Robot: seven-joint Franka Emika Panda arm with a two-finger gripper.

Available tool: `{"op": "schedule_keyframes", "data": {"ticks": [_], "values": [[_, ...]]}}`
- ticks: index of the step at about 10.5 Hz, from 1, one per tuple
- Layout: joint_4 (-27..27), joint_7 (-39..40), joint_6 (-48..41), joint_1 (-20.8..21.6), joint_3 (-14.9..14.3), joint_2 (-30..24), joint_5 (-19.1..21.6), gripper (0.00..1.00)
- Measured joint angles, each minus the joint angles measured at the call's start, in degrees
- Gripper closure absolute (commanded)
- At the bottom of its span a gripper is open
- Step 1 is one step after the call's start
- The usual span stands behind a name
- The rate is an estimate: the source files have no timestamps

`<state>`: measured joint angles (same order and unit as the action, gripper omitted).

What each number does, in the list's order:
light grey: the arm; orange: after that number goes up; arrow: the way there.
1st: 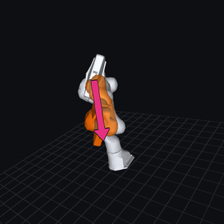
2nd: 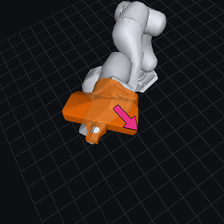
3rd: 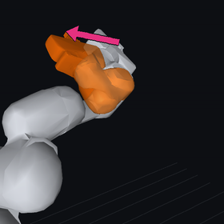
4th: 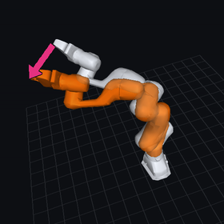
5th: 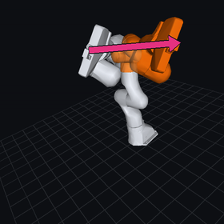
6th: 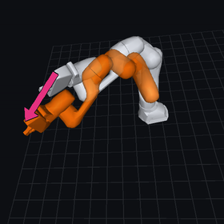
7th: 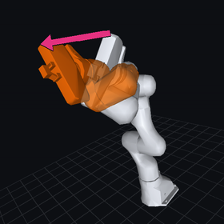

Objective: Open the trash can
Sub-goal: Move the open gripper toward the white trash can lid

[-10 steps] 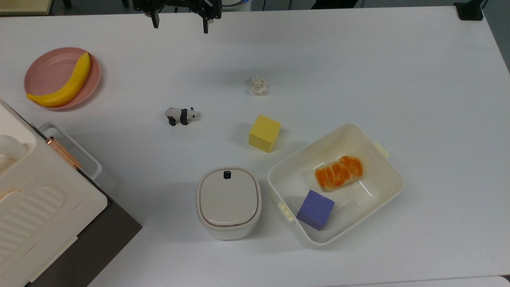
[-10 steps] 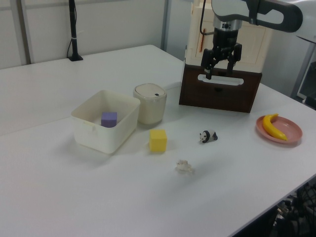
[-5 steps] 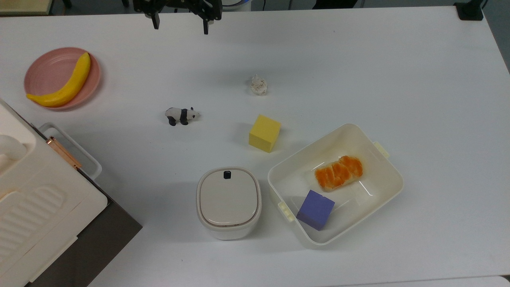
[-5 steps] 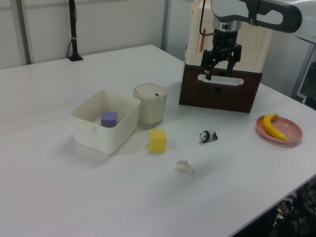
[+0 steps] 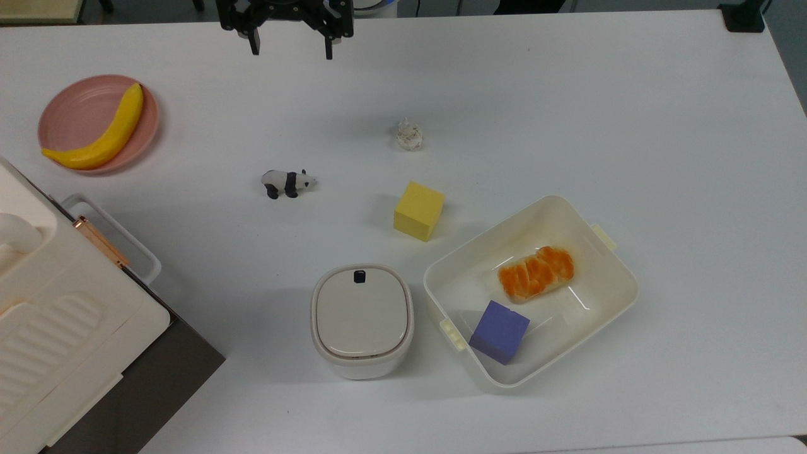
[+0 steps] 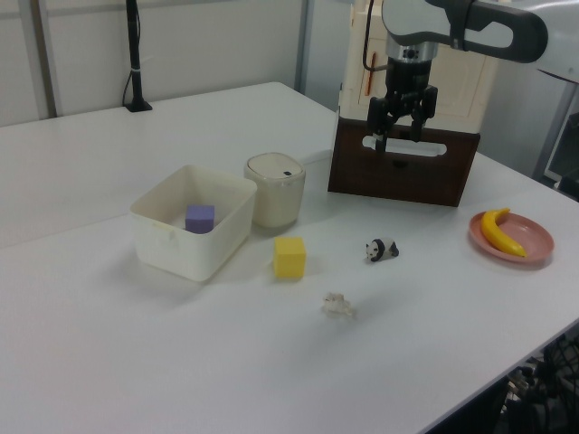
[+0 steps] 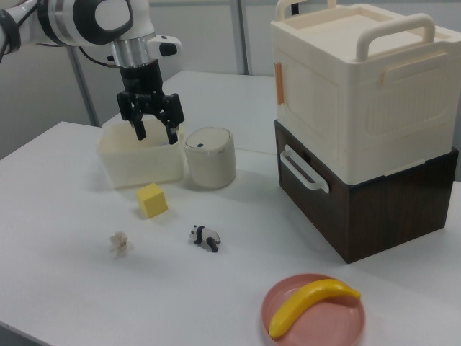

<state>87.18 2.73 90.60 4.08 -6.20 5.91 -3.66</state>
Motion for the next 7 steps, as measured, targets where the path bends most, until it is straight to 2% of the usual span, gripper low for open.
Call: {"op": "schedule_keyframes", "data": {"ticks": [1,4,7], "values": [[0.0,2.0,0.0,0.0,0.1,0.1,0.1,1.0],[0.0,7.3,0.0,0.1,0.2,0.1,0.2,1.0],[0.0,9.3,0.6,0.3,0.2,0.4,0.2,1.0]]}}
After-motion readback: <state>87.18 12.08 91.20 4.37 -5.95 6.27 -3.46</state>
